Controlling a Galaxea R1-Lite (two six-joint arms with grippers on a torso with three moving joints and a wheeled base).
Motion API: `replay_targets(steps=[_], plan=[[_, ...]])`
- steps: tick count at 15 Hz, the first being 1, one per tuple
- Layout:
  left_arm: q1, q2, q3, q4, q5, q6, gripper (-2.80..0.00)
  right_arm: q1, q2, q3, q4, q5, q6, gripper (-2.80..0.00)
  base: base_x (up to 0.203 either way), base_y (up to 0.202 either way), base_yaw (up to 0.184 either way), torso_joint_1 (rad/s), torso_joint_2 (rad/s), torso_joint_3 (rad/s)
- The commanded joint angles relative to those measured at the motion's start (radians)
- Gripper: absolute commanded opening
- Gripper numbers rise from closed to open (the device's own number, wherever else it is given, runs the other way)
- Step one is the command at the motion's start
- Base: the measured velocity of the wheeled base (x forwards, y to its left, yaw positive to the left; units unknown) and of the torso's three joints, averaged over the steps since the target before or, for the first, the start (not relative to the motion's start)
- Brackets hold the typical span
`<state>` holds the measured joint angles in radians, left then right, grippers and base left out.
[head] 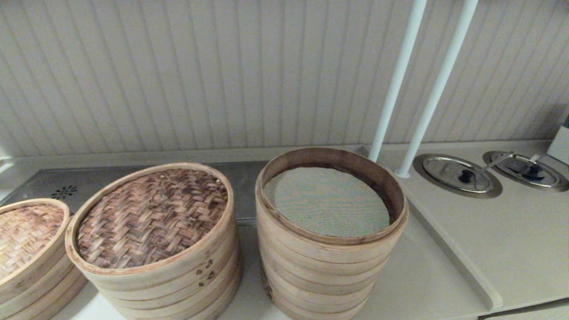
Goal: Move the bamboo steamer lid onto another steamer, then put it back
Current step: Pick up the steamer
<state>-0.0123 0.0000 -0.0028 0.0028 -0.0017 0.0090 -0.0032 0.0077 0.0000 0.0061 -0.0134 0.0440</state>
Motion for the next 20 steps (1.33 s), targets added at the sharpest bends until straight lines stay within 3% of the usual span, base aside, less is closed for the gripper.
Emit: replay_targets(steps=[1, 13, 20], plan=[[0.0, -0.001, 0.0, 0.0, 0.0, 0.0, -2.8, 0.0, 0.002, 0.003, 0.0, 0.001, -0.001, -2.8, 0.0, 0.0, 0.0, 0.0, 0.0, 0.0], [0.0, 0.0, 0.0, 0.0, 0.0, 0.0, -2.8, 0.0, 0.002, 0.003, 0.0, 0.001, -0.001, -2.8, 0.0, 0.0, 0.0, 0.0, 0.0, 0.0], [0.0, 0.075, -0.057, 0.004, -0.005, 0.039, -2.8, 0.0, 0.002, 0.003, 0.0, 0.0, -0.001, -2.8, 0.0, 0.0, 0.0, 0.0, 0.0, 0.0]])
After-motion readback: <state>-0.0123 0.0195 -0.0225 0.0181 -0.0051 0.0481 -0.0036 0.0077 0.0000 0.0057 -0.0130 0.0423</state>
